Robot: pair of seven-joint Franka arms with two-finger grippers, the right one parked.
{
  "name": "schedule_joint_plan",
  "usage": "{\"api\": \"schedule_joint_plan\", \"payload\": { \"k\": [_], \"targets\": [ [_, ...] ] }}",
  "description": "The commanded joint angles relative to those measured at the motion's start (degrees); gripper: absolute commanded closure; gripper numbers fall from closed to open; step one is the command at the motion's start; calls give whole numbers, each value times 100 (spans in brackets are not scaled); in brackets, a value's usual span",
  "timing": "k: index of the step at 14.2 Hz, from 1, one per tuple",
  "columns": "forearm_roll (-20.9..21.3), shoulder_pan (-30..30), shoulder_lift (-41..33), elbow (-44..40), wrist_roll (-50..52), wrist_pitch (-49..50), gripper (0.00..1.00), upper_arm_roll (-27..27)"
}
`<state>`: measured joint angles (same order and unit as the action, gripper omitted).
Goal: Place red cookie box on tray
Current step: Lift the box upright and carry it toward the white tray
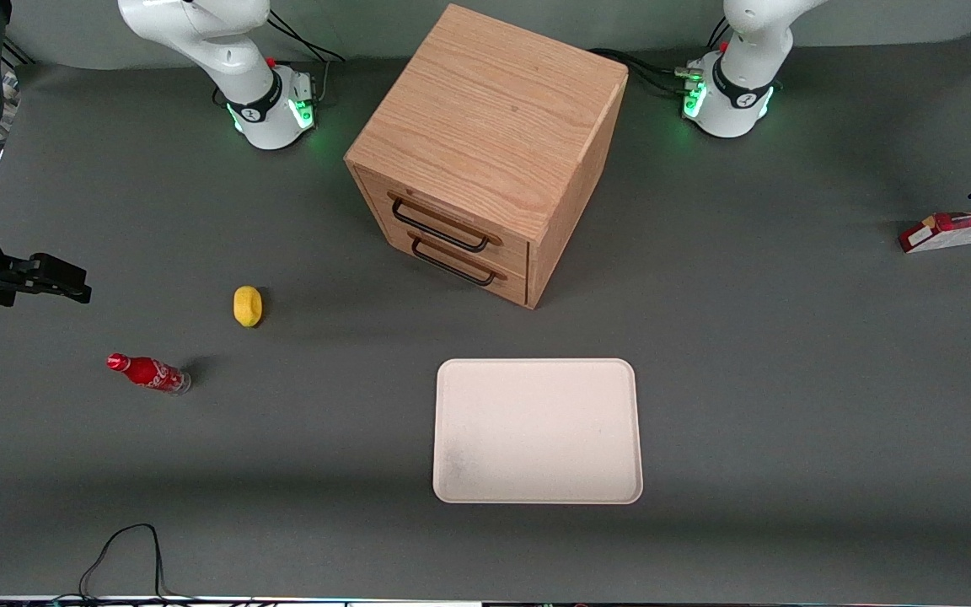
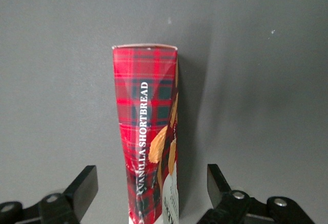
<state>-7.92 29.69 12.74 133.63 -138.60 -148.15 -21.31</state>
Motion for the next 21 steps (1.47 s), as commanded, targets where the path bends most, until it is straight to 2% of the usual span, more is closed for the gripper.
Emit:
{"api": "schedule_joint_plan", "payload": {
  "k": [1,3,7,11,13,15,18,21],
  "targets": [
    [-158,45,167,-135,-220,-91,47,13],
    [-149,37,193,-179,-220,-109,100,13],
    [-149,-33,211,-241,-98,-162,100,48],
    [-140,-191,53,-433,991,371,100,241],
    [17,-323,18,-889,1789,1126,100,460],
    [359,-403,-9,-1451,2667,1918,100,732],
    [887,-569,-88,-2531,4563,3515,100,1277],
    [959,-649,-79,-3403,6515,4600,100,2136]
  ]
}}
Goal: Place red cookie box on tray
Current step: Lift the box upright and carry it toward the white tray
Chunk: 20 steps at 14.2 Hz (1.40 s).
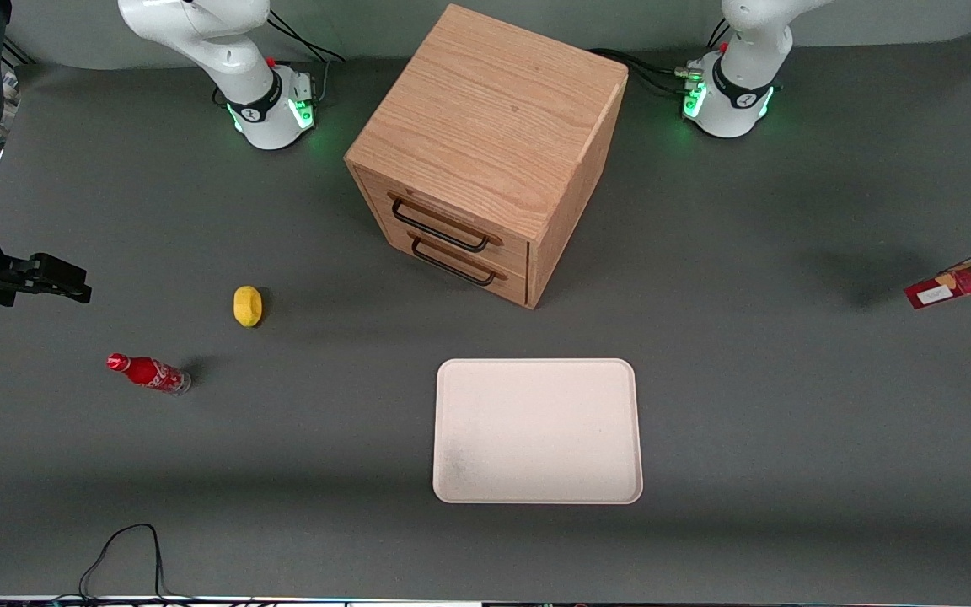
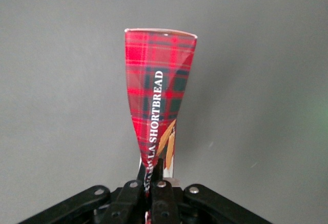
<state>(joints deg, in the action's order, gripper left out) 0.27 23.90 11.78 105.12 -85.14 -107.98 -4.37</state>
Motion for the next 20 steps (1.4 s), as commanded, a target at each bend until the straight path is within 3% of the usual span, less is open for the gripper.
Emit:
{"api": "schedule_joint_plan", "payload": {
  "k": [1,7,9,14,20],
  "targets": [
    [140,-87,18,-719,1801,733,100,724],
    [8,-201,149,-1178,6695,972,100,2727],
    [-36,-481,508,-1457,8094,832,100,3090],
    [51,-1509,1562,-2230,10119,-310,100,3100],
    [613,-2563,3101,-3612,10524,-636,100,2715]
  ]
}}
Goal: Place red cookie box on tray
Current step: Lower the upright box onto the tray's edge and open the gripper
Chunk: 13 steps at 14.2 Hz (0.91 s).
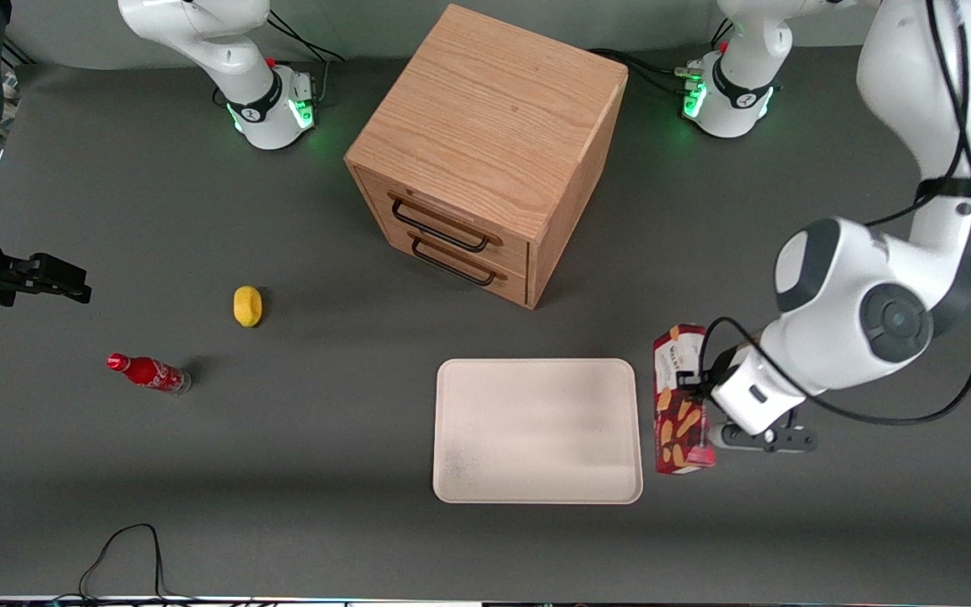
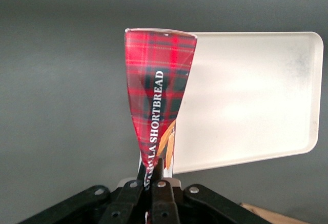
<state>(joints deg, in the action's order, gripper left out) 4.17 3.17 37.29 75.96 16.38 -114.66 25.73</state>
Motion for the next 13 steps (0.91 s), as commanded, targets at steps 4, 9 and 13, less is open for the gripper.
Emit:
{"api": "schedule_joint_plan", "payload": {
  "k": [4,9,13],
  "targets": [
    [374,-967,1052,-679,1015,-697,100,-586],
    [427,-1205,1193,-670,1078,-698,100,-771],
    [726,-1240,1184,-644,1086,-760,0,-771]
  ]
}}
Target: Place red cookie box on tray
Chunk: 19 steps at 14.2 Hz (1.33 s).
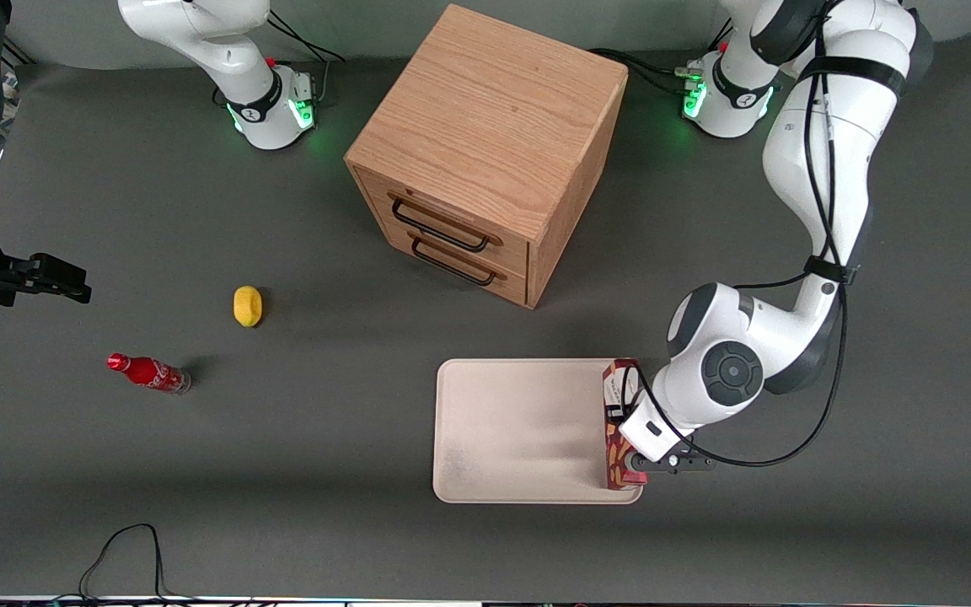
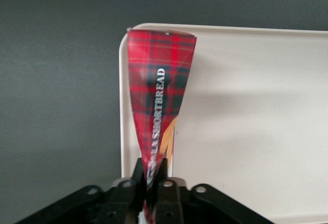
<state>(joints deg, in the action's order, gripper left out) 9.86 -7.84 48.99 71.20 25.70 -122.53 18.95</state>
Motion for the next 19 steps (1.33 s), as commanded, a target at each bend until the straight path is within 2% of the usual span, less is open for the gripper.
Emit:
{"api": "schedule_joint_plan", "payload": {
  "k": [1,4,6,8,10,13,14,15,17,19],
  "targets": [
    [165,-139,6,-168,154,28,0,-93],
    [148,-61,-344,-125,93,194,0,-93],
    [77,281,-1150,356,66,466,0,-84],
    [-316,633,-1907,832,40,904,0,-84],
    [-459,940,-2636,1253,-12,1510,0,-84],
    [-538,1520,-3664,1947,-1046,2285,0,-145],
    [-564,1583,-4016,2176,-1354,2417,0,-328],
    [-721,1627,-4342,2405,-1505,2488,0,-487],
    [-1292,1907,-4931,2861,-1542,2541,0,-629],
    [-1320,2119,-5398,3144,-1699,2629,0,-629]
  ]
}}
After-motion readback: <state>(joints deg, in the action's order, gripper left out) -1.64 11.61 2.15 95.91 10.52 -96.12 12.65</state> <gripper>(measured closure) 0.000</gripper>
